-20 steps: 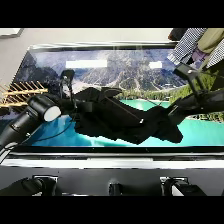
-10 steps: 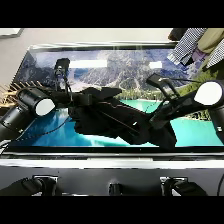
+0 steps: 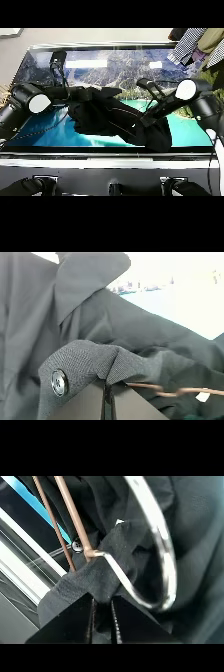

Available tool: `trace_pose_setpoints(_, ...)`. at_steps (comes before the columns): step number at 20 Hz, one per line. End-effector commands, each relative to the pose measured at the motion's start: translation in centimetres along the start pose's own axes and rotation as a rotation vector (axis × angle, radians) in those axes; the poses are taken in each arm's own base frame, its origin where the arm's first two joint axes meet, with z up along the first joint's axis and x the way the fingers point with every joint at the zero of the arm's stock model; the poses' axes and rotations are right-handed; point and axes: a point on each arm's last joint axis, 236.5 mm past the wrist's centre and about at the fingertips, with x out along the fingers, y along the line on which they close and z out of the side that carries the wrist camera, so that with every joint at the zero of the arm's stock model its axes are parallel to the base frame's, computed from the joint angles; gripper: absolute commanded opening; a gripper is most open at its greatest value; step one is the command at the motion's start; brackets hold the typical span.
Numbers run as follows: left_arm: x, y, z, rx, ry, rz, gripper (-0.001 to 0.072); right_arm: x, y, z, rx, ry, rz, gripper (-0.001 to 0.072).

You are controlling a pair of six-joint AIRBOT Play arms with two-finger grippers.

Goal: Fold the clothes and pants, and hang the long-sleeved shirts on hangers.

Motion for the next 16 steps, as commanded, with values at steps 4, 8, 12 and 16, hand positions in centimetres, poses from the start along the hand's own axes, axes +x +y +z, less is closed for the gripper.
trace_pose_setpoints(4,-3.5,-4.7,0.8,0.090,-0.023,-0.090,0.0019,3.3,-1.1,4.4,0.057,-0.115,0.039,0.0027)
trace_pose_setpoints(8,-4.3,-6.4,-4.5,0.153,0.125,-0.092,0.0017,1.6,-1.5,6.1,0.058,-0.170,0.007,0.0027)
trace_pose_setpoints(12,-1.6,-6.4,-9.4,0.140,0.214,-0.081,0.0017,-2.9,-3.0,5.4,0.011,-0.147,-0.133,0.0027)
trace_pose_setpoints(16,-1.2,-8.5,-13.3,0.183,0.275,-0.111,0.0017,-5.4,-4.5,5.4,0.014,-0.173,-0.240,0.0027)
